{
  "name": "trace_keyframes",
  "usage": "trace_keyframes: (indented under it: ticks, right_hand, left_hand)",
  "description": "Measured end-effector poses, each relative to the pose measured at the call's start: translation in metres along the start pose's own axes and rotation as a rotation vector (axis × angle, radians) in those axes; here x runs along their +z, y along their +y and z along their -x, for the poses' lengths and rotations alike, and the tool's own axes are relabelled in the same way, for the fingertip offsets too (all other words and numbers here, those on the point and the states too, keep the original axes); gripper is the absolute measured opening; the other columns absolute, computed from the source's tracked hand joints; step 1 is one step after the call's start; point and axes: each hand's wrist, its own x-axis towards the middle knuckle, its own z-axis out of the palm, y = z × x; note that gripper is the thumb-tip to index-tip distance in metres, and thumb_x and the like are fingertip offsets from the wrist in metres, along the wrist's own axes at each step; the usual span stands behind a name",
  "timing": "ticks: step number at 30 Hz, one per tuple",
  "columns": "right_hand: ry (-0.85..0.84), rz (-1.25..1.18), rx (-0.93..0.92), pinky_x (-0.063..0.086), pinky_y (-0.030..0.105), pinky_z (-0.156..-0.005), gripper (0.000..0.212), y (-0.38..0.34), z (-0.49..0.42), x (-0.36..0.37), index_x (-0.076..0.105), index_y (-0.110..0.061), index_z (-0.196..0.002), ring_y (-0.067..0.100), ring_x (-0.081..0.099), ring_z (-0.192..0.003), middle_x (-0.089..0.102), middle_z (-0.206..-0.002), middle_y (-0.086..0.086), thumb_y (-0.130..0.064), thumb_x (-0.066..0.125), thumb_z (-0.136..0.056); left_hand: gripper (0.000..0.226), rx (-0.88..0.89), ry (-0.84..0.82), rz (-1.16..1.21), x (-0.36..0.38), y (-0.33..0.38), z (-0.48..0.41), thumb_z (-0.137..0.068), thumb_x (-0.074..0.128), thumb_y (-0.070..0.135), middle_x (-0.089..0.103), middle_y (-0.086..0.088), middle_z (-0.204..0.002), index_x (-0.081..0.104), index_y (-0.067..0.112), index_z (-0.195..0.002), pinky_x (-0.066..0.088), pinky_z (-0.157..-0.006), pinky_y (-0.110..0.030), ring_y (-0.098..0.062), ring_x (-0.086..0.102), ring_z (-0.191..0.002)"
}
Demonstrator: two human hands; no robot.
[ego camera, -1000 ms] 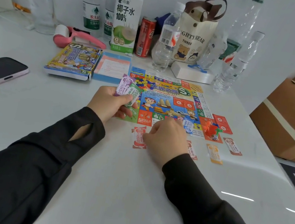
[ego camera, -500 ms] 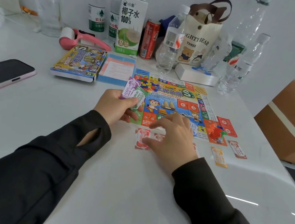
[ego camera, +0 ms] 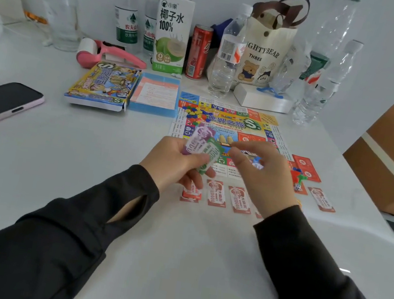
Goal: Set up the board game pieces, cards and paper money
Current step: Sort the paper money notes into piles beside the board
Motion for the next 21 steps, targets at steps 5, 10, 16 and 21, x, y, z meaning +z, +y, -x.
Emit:
trace_keyframes:
  ticks: [5,10,16,21]
  right_hand:
    - [-0.054,-0.150,0.075,0.039,0.021,-0.070,0.013,0.001,-0.009,-0.009,0.066,-0.024,-0.070,0.001,0.054,-0.076,0.062,-0.077,-0.013,-0.033,0.068,-0.080]
    - [-0.087,-0.186,0.030,0.038,0.018,-0.064,0.019,-0.001,-0.020,-0.007,0.066,-0.017,-0.068,-0.003,0.051,-0.061,0.060,-0.065,-0.013,-0.032,0.070,-0.078]
    - [-0.036,-0.140,-0.039,0.030,0.009,-0.055,0.020,-0.007,-0.033,0.009,0.059,-0.021,-0.063,-0.013,0.046,-0.049,0.053,-0.053,-0.018,-0.024,0.071,-0.079]
    - [0.022,-0.096,-0.062,0.034,0.003,-0.065,0.013,-0.012,-0.037,0.022,0.064,-0.015,-0.071,-0.010,0.048,-0.067,0.057,-0.072,-0.014,-0.020,0.068,-0.082]
  left_hand:
    - [0.006,0.036,-0.087,-0.019,0.013,-0.002,0.006,-0.089,0.057,0.007,0.070,-0.003,-0.065,0.061,0.009,-0.085,0.041,-0.035,-0.020,-0.013,0.055,-0.038]
    - [0.009,0.089,0.009,-0.061,0.008,0.005,0.002,-0.087,0.059,0.010,0.069,0.003,-0.059,0.062,0.014,-0.080,0.044,-0.038,-0.019,-0.010,0.054,-0.037]
    - [0.016,0.185,0.266,-0.143,0.004,0.000,-0.010,-0.086,0.062,0.020,0.066,0.007,-0.061,0.058,0.030,-0.073,0.045,-0.039,-0.016,-0.007,0.057,-0.039]
    - [0.019,0.212,0.354,-0.132,0.005,-0.004,-0.016,-0.086,0.062,0.023,0.063,0.009,-0.063,0.056,0.032,-0.070,0.043,-0.040,-0.012,-0.002,0.057,-0.040]
